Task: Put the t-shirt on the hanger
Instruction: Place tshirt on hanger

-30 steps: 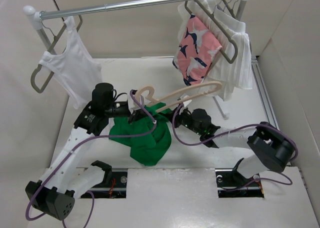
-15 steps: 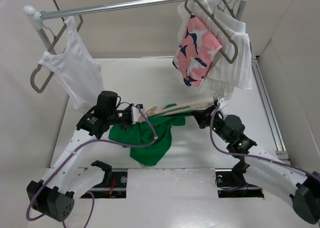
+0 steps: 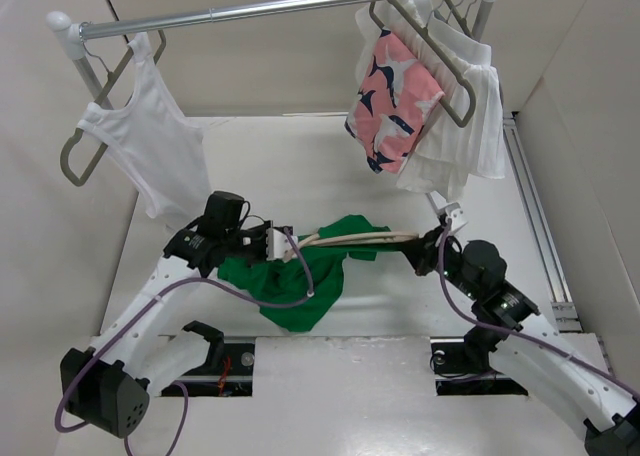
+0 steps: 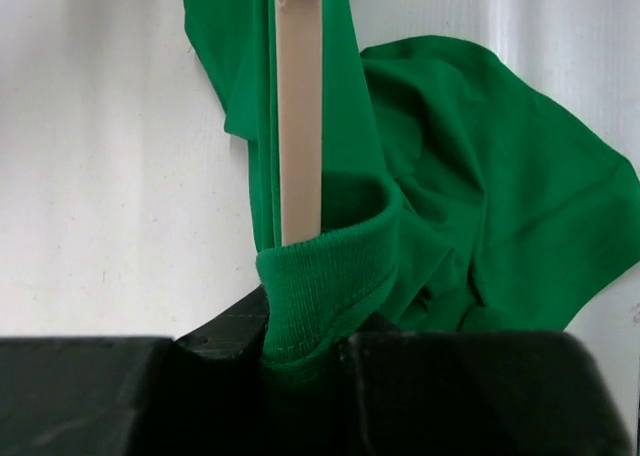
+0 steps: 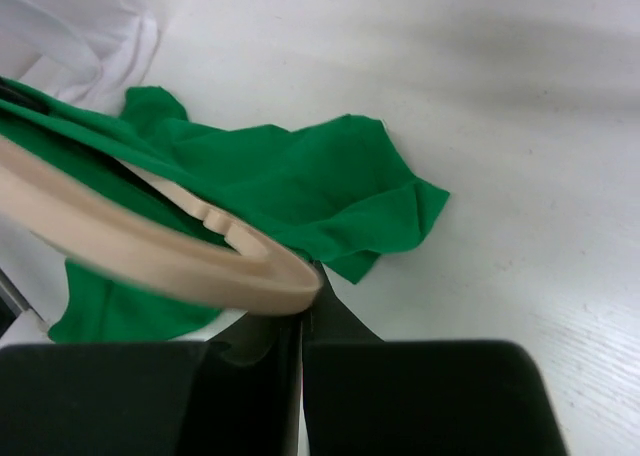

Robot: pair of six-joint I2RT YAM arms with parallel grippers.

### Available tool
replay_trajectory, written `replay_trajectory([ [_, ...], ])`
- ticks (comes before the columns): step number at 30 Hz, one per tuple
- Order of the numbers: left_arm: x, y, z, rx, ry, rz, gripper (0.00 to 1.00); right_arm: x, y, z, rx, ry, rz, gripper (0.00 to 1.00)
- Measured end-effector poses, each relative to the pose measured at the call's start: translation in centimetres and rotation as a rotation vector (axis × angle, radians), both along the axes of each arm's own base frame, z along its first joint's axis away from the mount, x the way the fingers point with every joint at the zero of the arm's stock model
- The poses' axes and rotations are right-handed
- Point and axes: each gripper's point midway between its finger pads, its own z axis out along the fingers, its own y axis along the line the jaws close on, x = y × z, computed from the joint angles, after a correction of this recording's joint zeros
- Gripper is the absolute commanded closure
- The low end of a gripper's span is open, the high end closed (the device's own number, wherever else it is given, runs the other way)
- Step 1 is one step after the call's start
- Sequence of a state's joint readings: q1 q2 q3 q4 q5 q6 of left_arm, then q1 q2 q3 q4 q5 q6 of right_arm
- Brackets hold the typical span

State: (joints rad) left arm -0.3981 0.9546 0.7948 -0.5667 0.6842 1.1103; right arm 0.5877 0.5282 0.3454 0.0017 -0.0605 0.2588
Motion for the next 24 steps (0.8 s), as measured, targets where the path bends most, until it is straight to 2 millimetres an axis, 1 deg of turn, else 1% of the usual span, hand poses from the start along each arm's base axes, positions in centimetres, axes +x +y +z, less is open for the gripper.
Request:
replay_trajectory([
  [5, -0.3, 0.4, -1.2, 0.025, -0.005, -0.027, 1.00, -0.8, -1.1, -0.9, -0.044, 0.056, -0.016, 1.00],
  [7, -0.6, 0.4, -1.6, 0.031, -0.004, -0.046, 1.00, -1.0, -1.4, -0.5, -0.065, 0.061, -0.017, 1.00],
  [10, -0.6, 0.4, -1.5, 0.034, -0.022, -0.064, 1.00, -1.1, -1.9, 0.5, -0.117, 0.060, -0.012, 1.00],
  [14, 0.0, 0.3, -1.7, 0.045, -0.042, -0.071, 1.00, -0.7, -2.5, 1.5, -0.206, 0.075, -0.019, 1.00],
  [17, 0.7, 0.1, -2.2, 0.053, -0.046, -0.081, 1.00, -0.7, -3.2, 1.7, -0.275, 0.095, -0.031, 1.00],
  [20, 1.2, -0.1, -2.3, 0.055, -0.065, -0.091, 1.00, -0.8, -3.9, 1.9, -0.322, 0.109, -0.042, 1.00],
  [24, 1.9, -0.3, -2.2, 0.064, -0.108, -0.111, 1.00, -0.5, -4.3, 3.1, -0.371, 0.099, -0.039, 1.00],
])
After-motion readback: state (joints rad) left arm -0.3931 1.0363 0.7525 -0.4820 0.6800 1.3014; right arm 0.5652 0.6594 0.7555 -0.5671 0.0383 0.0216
